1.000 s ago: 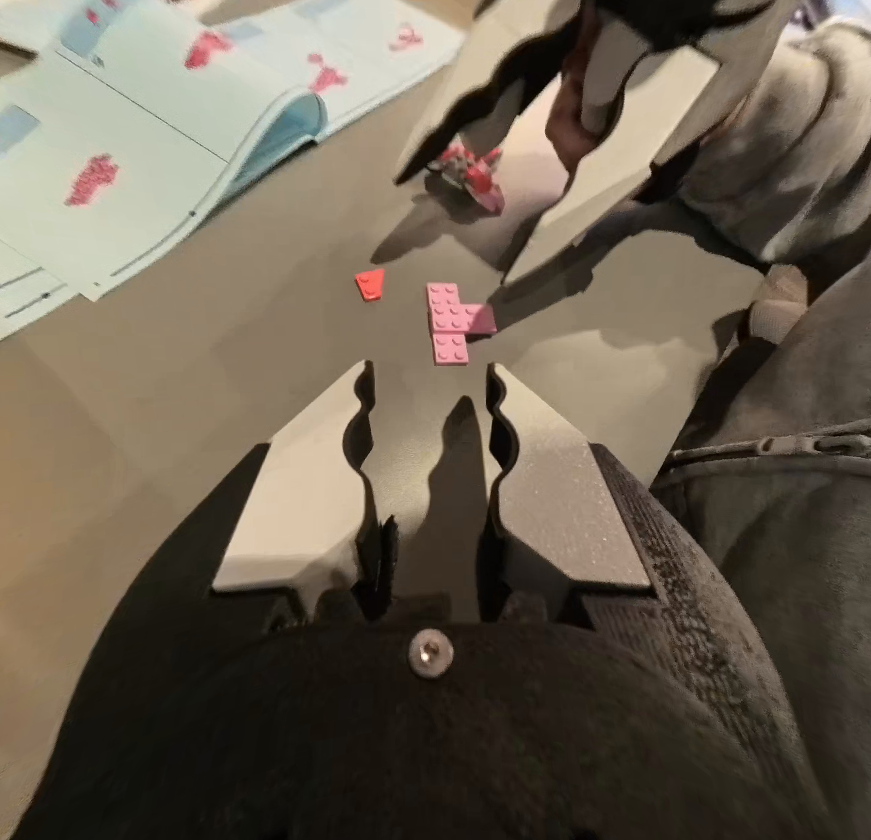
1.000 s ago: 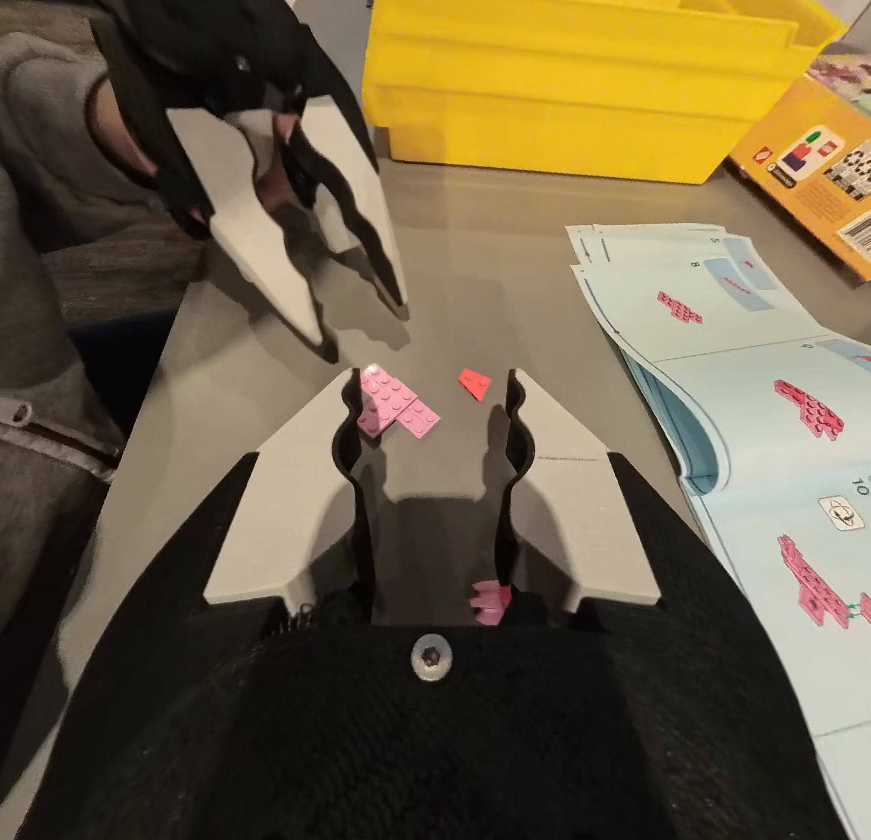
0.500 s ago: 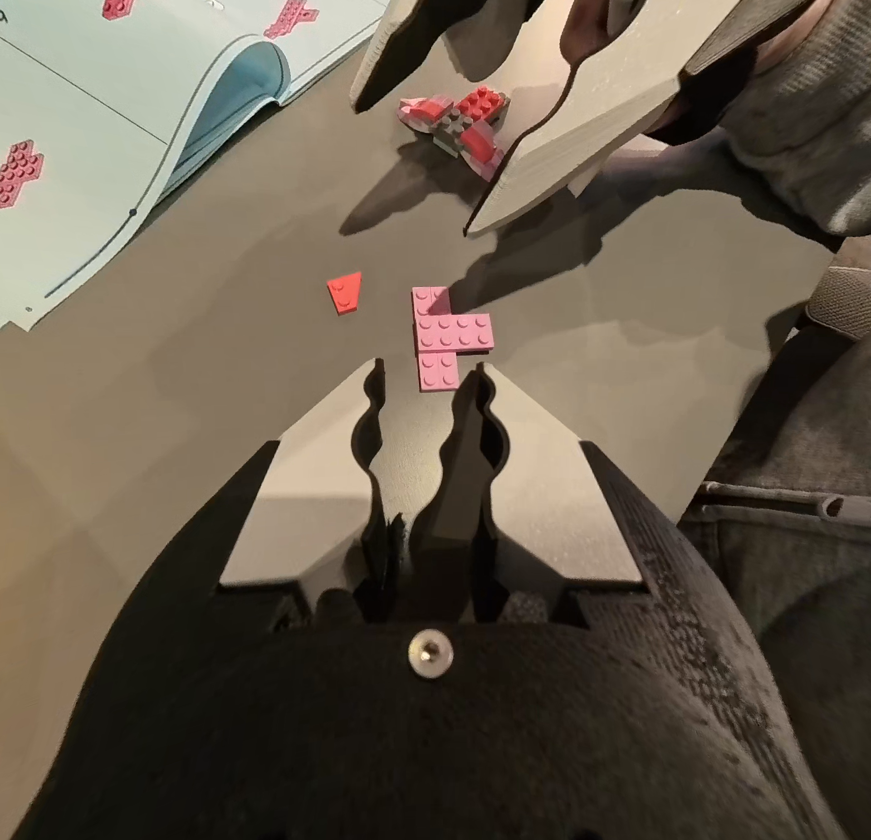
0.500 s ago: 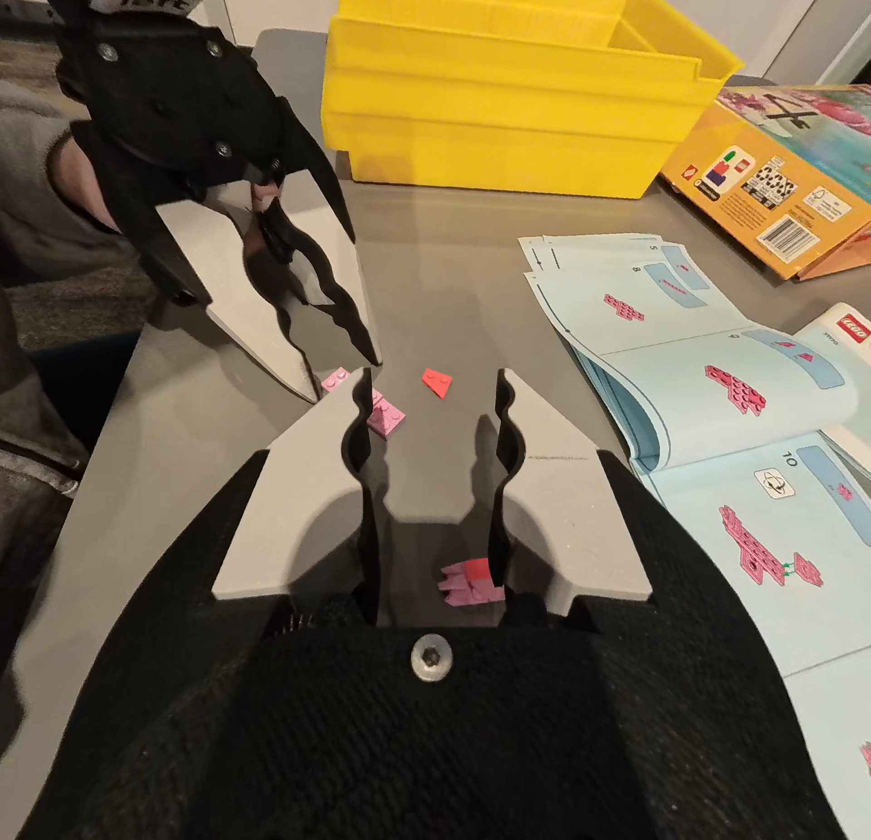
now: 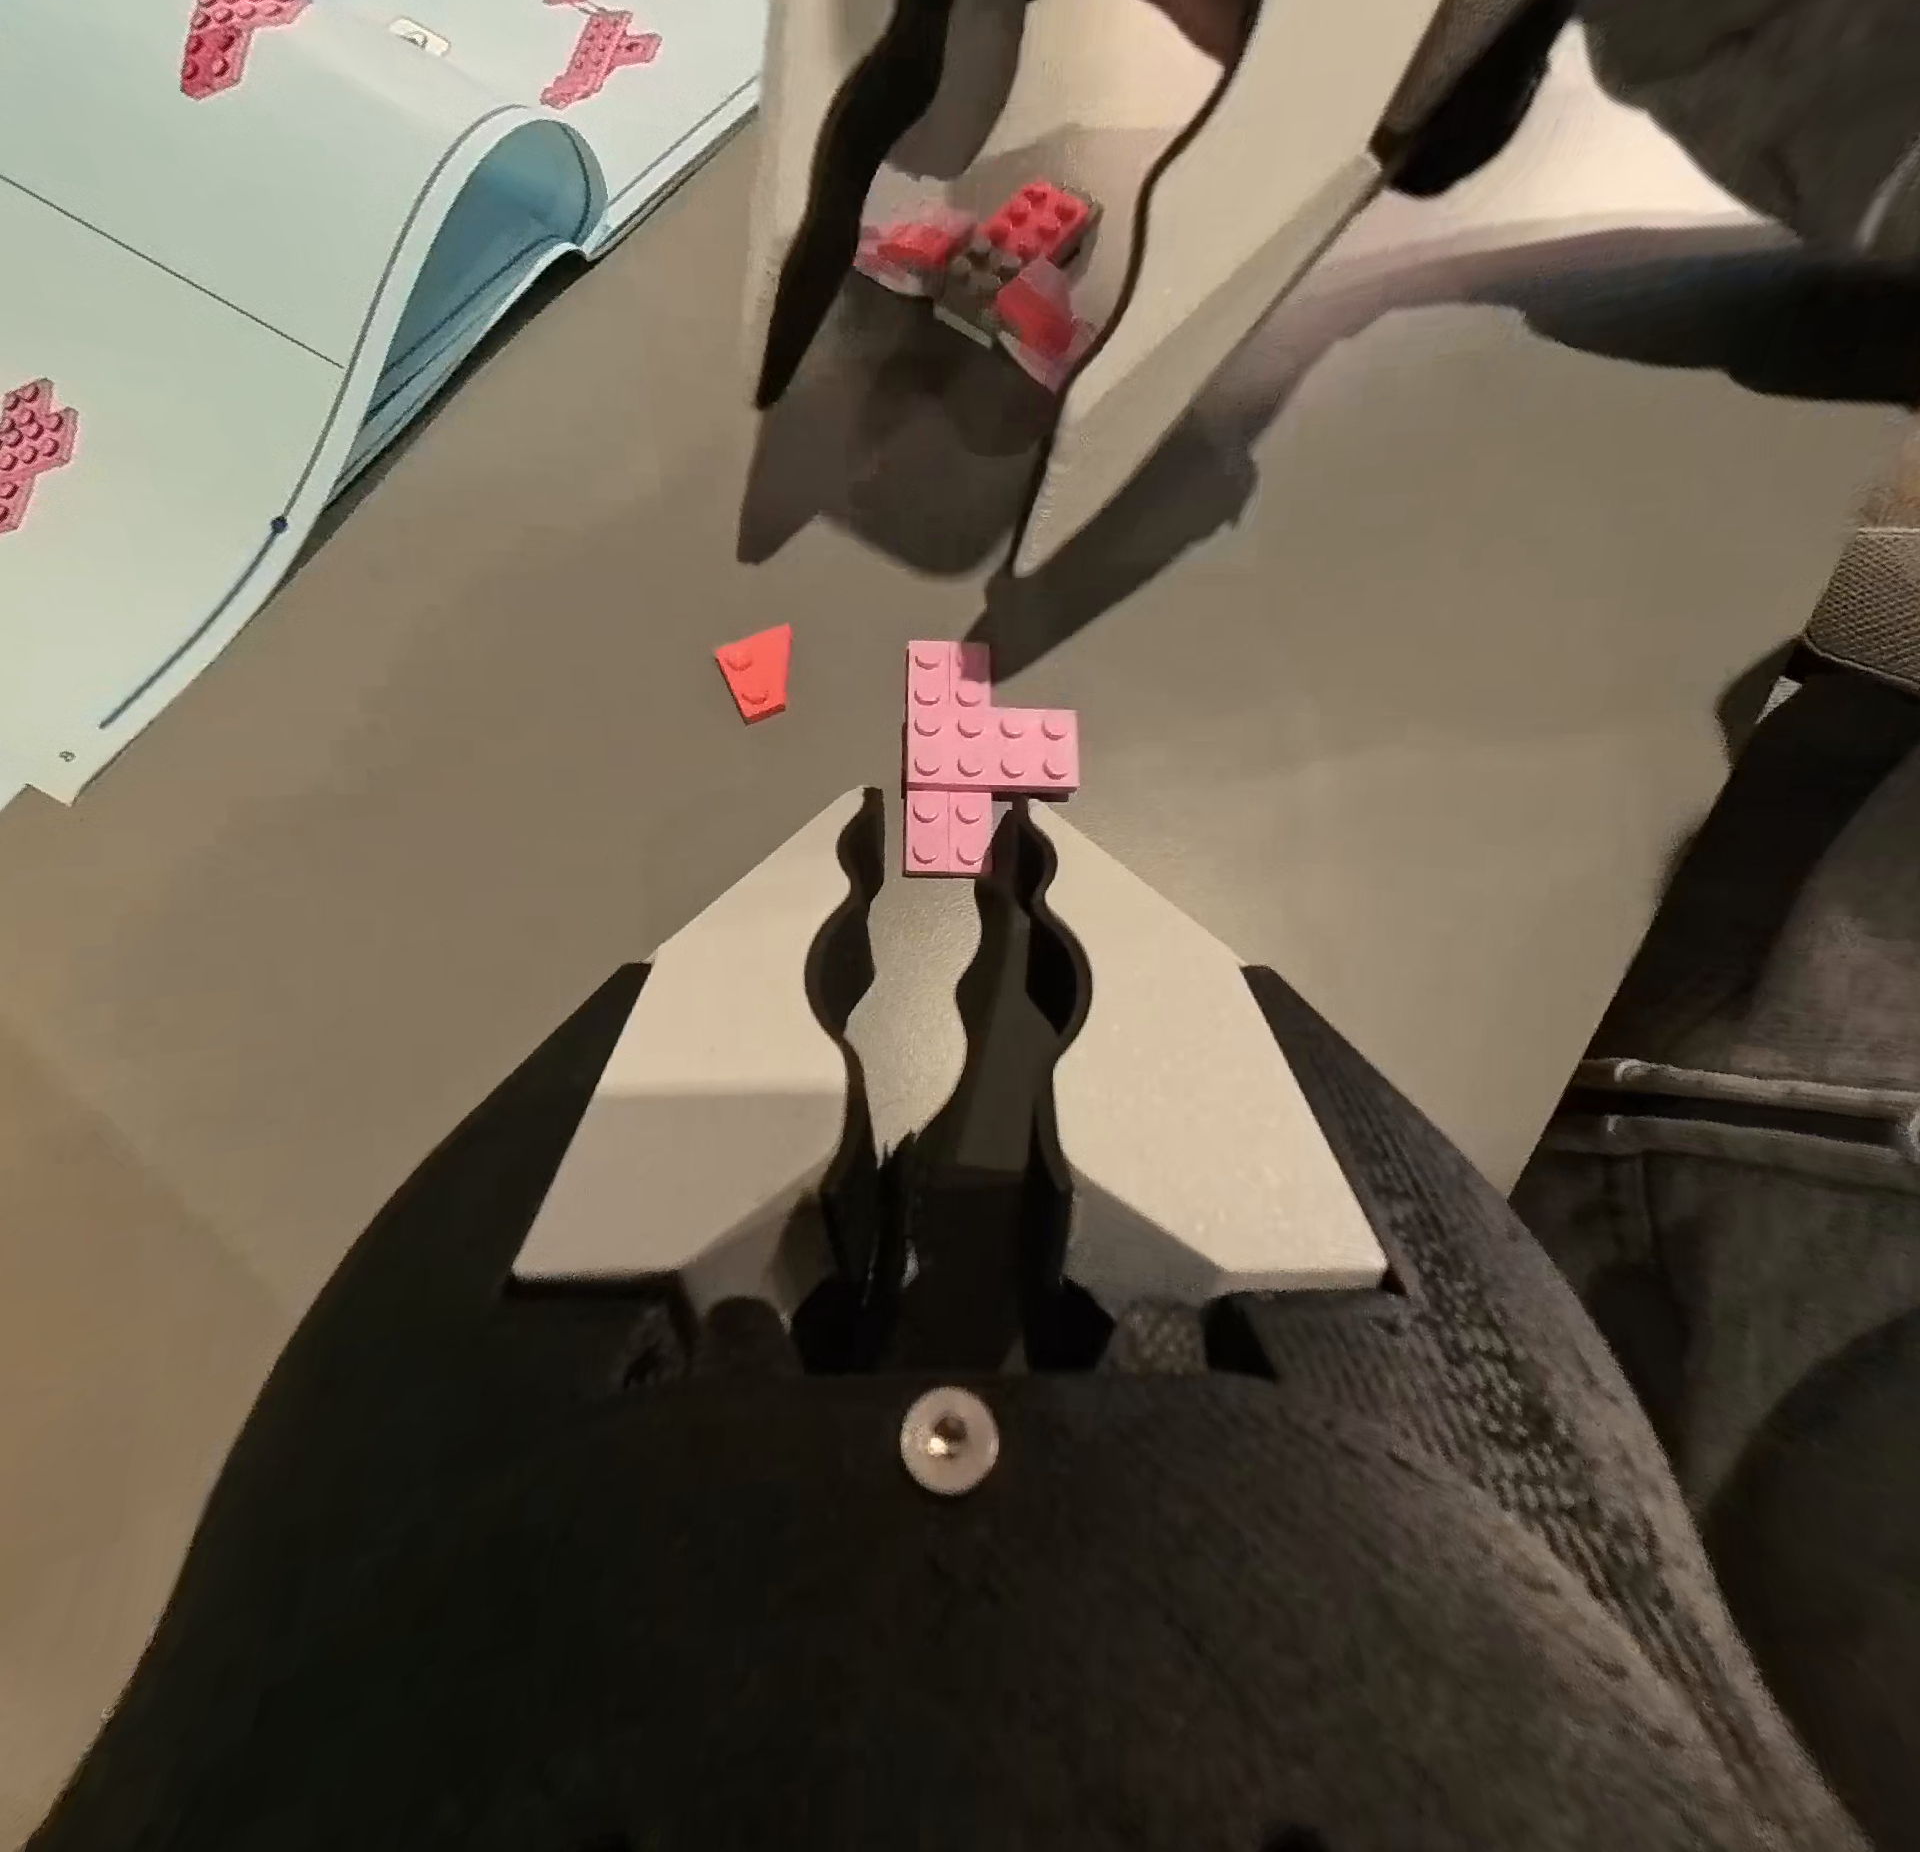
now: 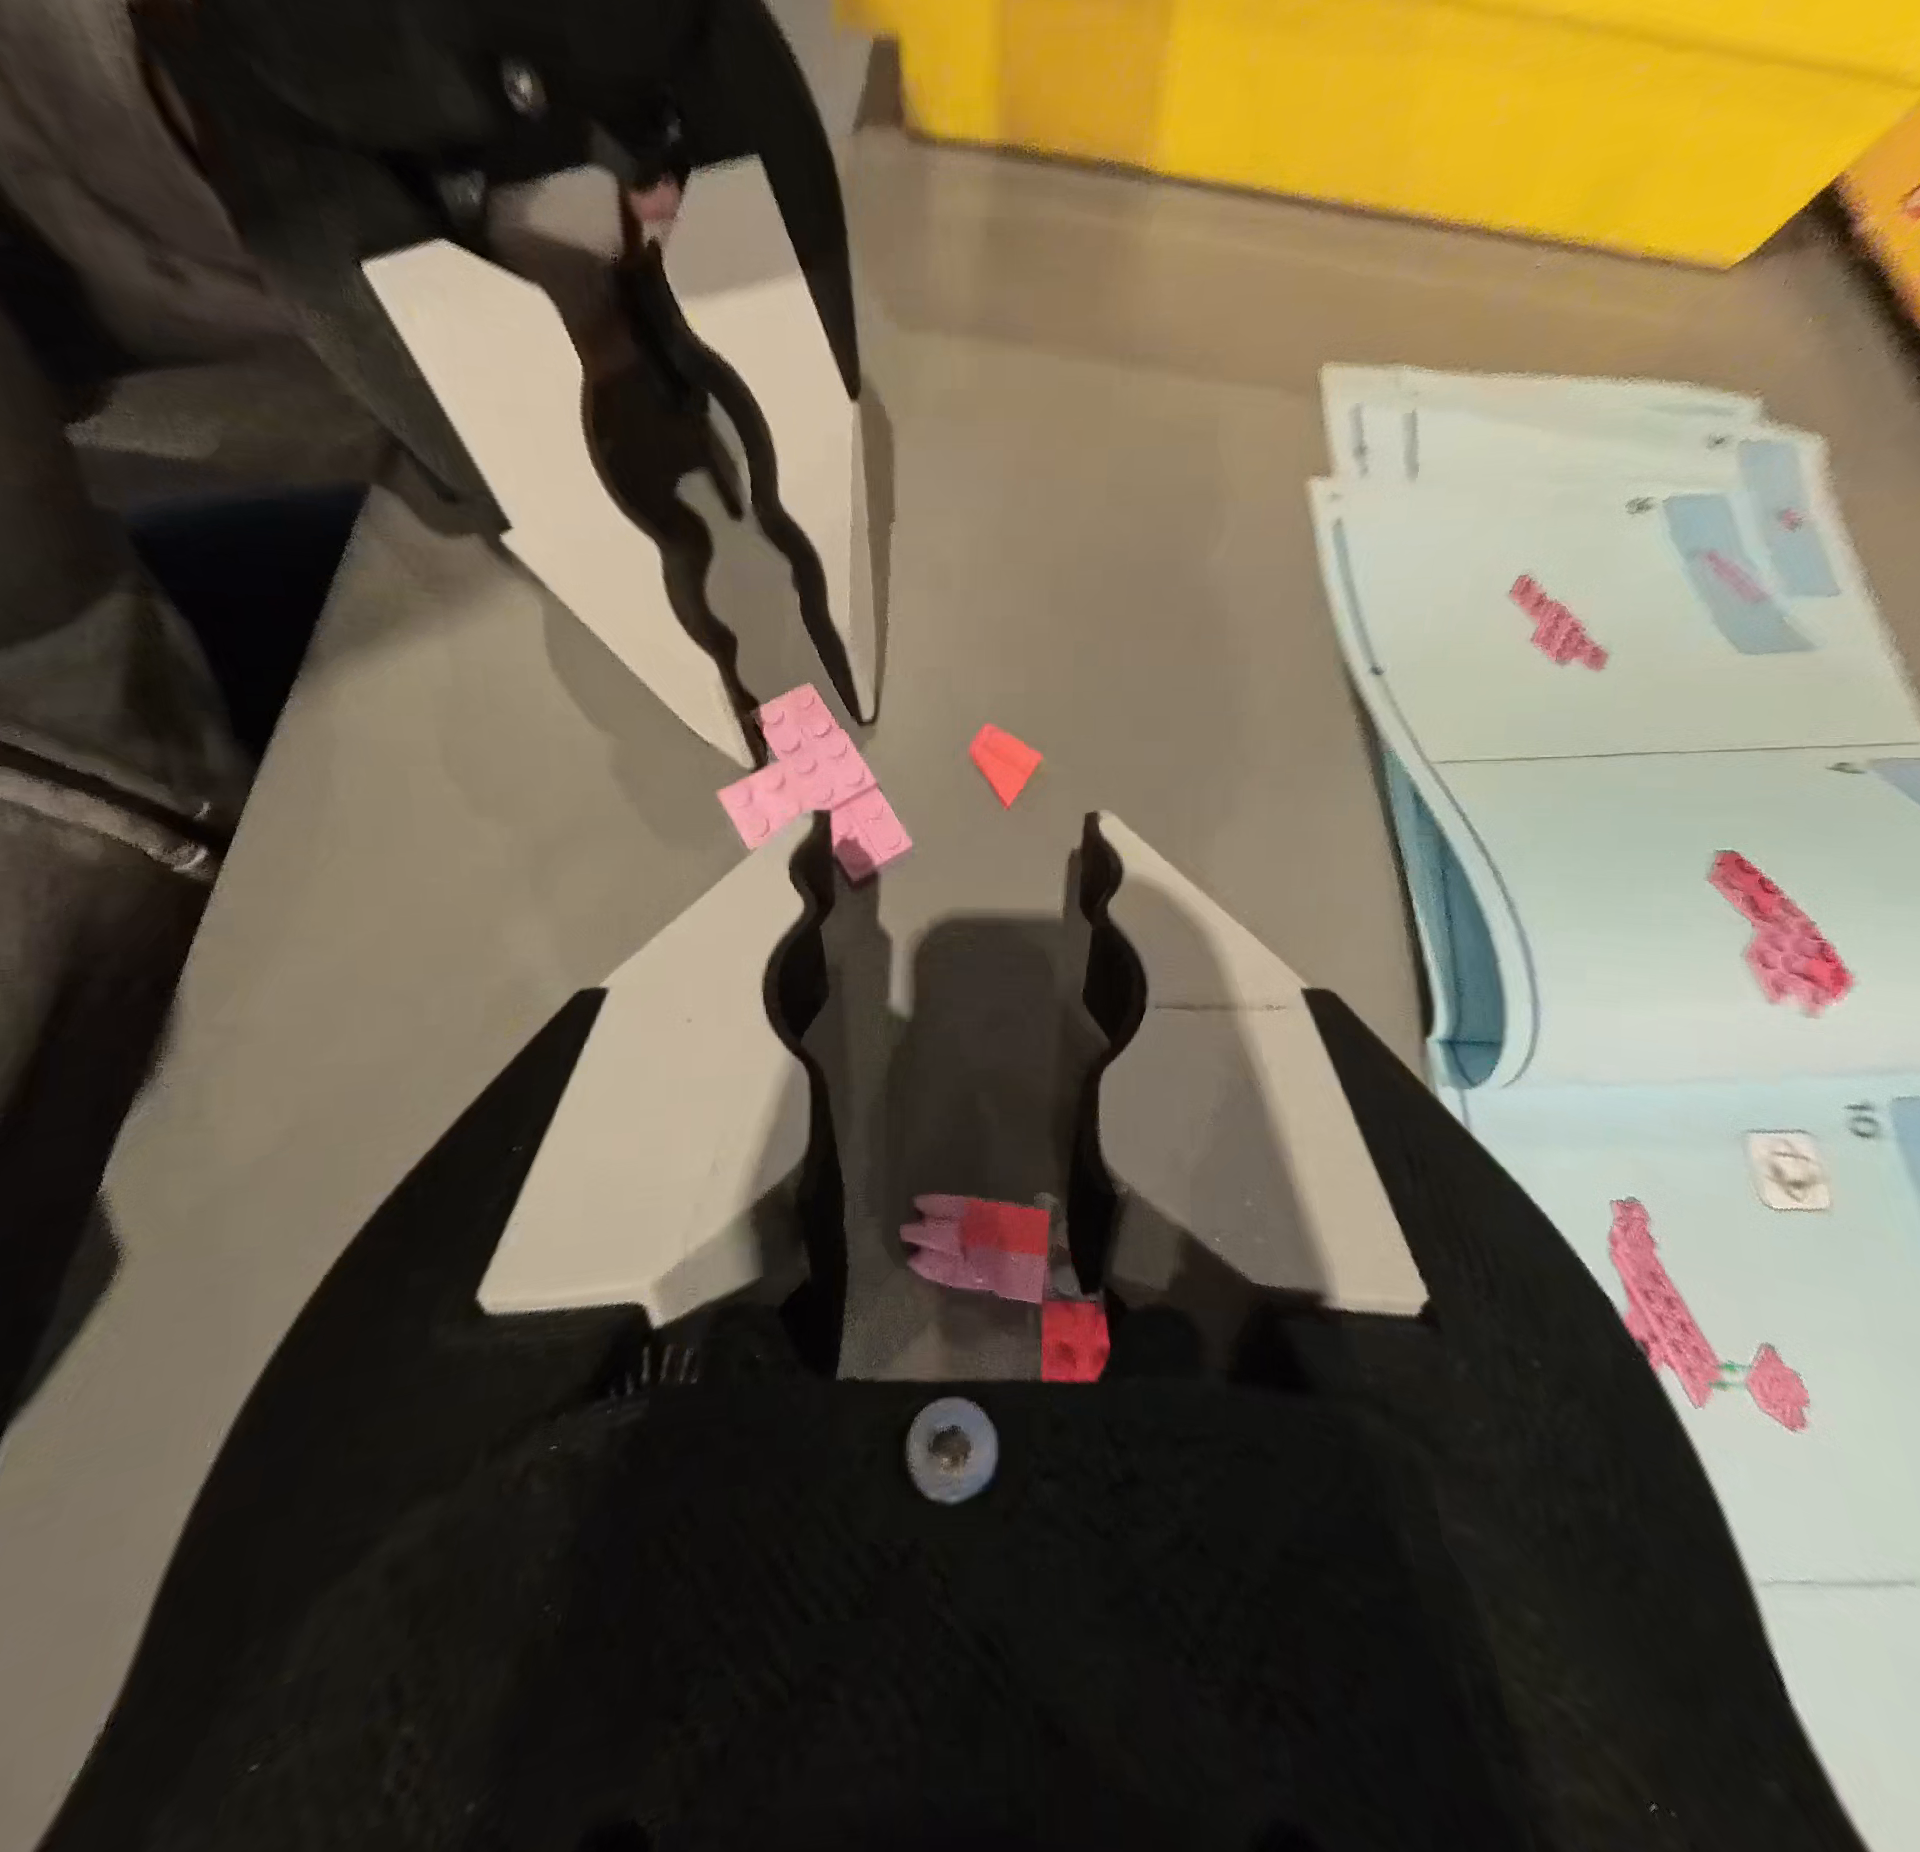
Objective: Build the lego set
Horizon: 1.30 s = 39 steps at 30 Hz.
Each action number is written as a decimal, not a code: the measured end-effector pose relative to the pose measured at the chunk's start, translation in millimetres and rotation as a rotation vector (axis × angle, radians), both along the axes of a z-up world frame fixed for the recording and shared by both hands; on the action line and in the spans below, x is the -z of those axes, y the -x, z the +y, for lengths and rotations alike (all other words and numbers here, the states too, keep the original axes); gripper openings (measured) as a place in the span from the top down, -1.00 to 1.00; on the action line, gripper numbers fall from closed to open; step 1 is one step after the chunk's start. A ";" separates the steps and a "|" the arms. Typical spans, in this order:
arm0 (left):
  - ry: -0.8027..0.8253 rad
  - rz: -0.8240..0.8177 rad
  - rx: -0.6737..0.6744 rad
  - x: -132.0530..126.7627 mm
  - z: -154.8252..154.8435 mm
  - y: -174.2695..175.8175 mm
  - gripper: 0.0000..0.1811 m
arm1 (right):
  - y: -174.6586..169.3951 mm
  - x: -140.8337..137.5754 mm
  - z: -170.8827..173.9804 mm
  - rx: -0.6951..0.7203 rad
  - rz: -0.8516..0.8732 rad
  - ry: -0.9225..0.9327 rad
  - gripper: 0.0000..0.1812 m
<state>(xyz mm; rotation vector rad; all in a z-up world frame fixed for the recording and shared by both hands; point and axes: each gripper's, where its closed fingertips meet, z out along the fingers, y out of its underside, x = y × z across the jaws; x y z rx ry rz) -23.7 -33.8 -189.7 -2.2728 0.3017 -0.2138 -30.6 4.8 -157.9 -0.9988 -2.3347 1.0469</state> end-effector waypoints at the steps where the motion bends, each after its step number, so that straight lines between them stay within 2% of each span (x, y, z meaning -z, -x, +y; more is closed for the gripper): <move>1: 0.001 -0.003 0.001 0.0 -0.1 0.2 0.75 | -0.5 3.5 -1.0 -0.023 -0.050 0.010 0.49; 3: 0.000 -0.005 -0.001 -0.1 -0.3 0.6 0.76 | 2.1 9.1 -1.8 -0.051 -0.096 0.016 0.51; 6: -0.002 0.001 -0.003 -0.1 -0.4 0.8 0.77 | 11.8 11.8 0.1 -0.051 -0.076 0.006 0.57; 10: 0.000 -0.010 0.013 -0.3 -1.6 -1.5 0.72 | 20.7 13.9 -2.5 -0.016 -0.077 0.050 0.65; 20: -0.004 -0.006 0.014 -0.3 -10.2 -3.0 0.58 | 25.4 27.9 1.5 0.119 -0.107 -0.047 0.71; 24: -0.005 0.004 0.033 0.2 -12.8 -8.6 0.57 | 25.9 29.7 -3.4 0.127 -0.104 -0.042 0.72; 33: 0.006 -0.151 0.139 -6.9 -22.9 -39.7 0.53 | 26.3 29.8 -10.4 0.144 -0.098 -0.039 0.78; 39: -0.127 -0.319 0.040 -33.2 -19.2 -21.4 0.54 | 28.4 30.3 -4.4 0.162 -0.075 -0.073 1.00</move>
